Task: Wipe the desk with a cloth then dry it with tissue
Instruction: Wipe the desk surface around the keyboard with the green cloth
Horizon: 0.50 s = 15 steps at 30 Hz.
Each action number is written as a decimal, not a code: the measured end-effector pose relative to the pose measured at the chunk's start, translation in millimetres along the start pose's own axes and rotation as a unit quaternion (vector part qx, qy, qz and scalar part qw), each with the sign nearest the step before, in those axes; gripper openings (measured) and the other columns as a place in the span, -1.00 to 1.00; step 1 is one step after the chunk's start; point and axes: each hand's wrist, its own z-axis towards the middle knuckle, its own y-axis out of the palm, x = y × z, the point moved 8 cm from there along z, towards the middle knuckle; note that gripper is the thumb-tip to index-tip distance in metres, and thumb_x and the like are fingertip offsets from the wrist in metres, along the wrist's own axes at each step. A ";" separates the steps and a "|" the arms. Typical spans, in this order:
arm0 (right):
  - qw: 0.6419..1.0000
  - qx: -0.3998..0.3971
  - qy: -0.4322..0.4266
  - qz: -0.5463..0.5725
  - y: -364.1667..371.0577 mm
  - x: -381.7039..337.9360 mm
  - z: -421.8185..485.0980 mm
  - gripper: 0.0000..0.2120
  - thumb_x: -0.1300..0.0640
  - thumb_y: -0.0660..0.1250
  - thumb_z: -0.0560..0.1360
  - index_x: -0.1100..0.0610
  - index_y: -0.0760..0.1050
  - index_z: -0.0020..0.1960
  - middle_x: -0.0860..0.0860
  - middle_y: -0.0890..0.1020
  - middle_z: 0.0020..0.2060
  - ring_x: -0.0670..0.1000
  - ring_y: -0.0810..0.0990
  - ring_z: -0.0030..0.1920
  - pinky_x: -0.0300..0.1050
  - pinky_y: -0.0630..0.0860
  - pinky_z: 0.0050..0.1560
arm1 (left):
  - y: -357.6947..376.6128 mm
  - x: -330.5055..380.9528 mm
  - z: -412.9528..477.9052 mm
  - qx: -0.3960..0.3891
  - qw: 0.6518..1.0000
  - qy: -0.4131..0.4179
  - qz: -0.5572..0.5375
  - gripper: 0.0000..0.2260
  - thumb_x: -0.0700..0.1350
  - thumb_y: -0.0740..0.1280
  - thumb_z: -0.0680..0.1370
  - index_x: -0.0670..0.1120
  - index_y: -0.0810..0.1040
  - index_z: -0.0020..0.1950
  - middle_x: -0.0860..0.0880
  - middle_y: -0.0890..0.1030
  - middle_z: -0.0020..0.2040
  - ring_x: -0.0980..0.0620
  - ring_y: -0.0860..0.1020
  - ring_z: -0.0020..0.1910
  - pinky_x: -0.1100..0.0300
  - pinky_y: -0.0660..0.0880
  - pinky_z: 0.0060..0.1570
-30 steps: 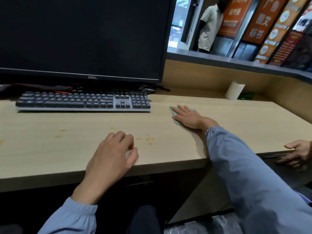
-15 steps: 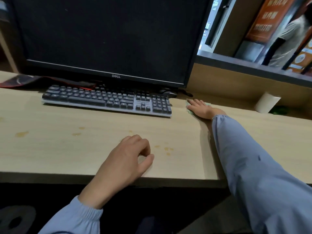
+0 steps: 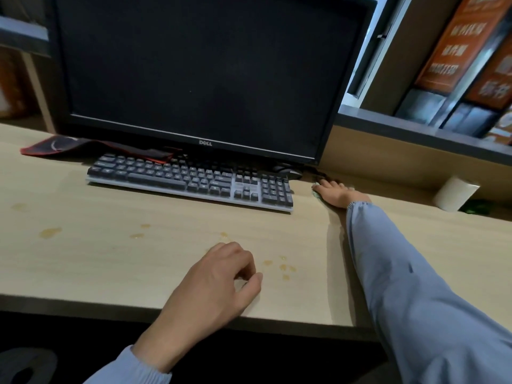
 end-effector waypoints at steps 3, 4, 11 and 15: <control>1.000 0.008 0.000 -0.009 0.2 -8.4 1.2 -0.38 -0.30 -0.16 0.68 -0.09 -0.06 0.68 0.02 -0.02 0.68 0.13 -0.06 0.66 0.31 -0.11 0.59 | -0.7 -2.0 0.9 0.008 1.000 -0.004 -0.008 -0.79 0.20 0.26 0.56 0.16 0.44 -0.22 0.20 0.49 -0.18 0.16 0.49 -0.01 0.36 0.36 -0.06; 1.000 0.009 -0.003 -0.008 0.7 -11.4 0.8 -0.38 -0.30 -0.16 0.69 -0.10 -0.06 0.68 0.02 -0.02 0.68 0.14 -0.06 0.66 0.30 -0.12 0.58 | -0.7 -2.2 0.7 0.007 1.000 -0.005 -0.011 -0.79 0.20 0.26 0.55 0.16 0.44 -0.22 0.20 0.49 -0.18 0.16 0.49 -0.02 0.36 0.36 -0.06; 0.999 0.010 -0.031 0.010 8.9 -29.1 -11.9 -0.39 -0.29 -0.14 0.69 -0.14 -0.12 0.68 0.03 -0.10 0.68 0.15 -0.13 0.66 0.32 -0.15 0.56 | -4.6 -5.0 1.9 -0.004 0.999 -0.017 -0.032 -0.78 0.25 0.23 0.52 0.18 0.48 -0.23 0.20 0.54 -0.17 0.15 0.53 -0.02 0.35 0.36 -0.06; 0.998 0.012 -0.061 0.024 12.5 -39.3 -33.6 -0.38 -0.32 -0.13 0.67 -0.19 -0.13 0.68 -0.03 -0.11 0.68 0.10 -0.18 0.66 0.31 -0.16 0.56 | -7.0 -2.0 1.8 -0.010 1.000 -0.009 -0.028 -0.74 0.24 0.22 0.51 0.13 0.55 -0.22 0.18 0.57 -0.17 0.14 0.54 -0.03 0.35 0.37 -0.04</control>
